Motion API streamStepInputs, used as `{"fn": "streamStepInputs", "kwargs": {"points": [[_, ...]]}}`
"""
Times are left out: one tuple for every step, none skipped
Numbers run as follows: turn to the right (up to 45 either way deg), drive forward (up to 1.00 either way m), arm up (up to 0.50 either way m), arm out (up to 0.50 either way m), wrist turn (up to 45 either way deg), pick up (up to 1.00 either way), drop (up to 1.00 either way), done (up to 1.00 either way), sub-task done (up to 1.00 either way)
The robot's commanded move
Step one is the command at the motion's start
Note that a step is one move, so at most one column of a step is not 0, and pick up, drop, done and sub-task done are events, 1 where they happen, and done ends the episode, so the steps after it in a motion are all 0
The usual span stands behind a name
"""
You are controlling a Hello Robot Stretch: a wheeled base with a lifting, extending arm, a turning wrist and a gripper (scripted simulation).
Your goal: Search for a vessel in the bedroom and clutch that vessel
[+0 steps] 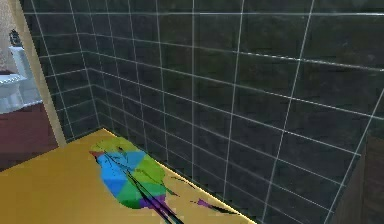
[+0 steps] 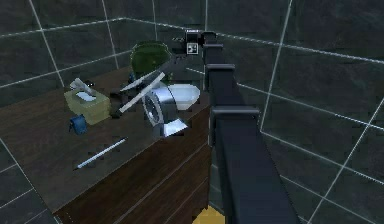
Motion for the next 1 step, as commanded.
{"fn": "streamStepInputs", "kwargs": {"points": [[0.0,0.00,0.00,0.00,-21.0,0.00,0.00,0.00,0.00]]}}
